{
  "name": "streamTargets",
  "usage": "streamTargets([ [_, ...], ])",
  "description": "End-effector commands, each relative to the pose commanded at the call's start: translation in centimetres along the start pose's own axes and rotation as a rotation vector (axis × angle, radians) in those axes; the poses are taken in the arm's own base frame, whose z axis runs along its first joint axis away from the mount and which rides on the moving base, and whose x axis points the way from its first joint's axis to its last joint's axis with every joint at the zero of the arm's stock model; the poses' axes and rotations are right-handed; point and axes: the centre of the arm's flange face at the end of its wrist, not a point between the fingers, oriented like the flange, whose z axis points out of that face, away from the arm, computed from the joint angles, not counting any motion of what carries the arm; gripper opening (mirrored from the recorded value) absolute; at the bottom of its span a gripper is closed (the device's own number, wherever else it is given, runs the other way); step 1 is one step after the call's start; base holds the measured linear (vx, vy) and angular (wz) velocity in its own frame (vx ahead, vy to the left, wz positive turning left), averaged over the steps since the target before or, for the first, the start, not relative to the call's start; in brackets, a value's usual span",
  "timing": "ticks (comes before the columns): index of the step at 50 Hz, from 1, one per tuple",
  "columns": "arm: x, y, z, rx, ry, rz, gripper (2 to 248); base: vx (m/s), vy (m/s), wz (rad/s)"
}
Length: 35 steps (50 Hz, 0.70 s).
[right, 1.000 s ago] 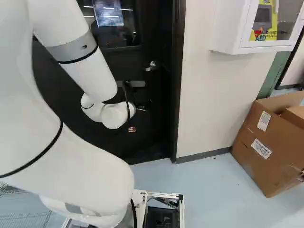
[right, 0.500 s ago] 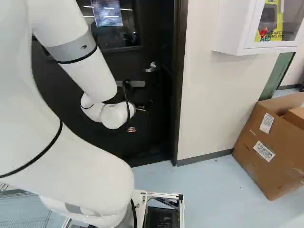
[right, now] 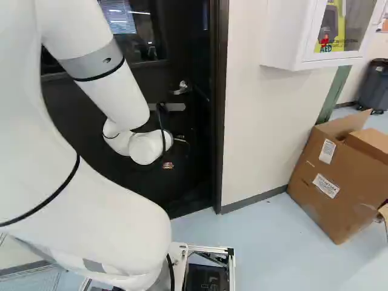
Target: Open the door and move inside
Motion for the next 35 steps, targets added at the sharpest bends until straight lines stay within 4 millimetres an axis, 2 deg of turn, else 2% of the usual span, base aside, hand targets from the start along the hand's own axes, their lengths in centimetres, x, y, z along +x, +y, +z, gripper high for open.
streamTargets([
  [25,0.0,0.0,0.0,0.0,0.0,0.0,247,0.075,0.058,-0.247],
  [35,0.0,0.0,0.0,0.0,0.0,0.0,247,0.06,0.089,-0.088],
])
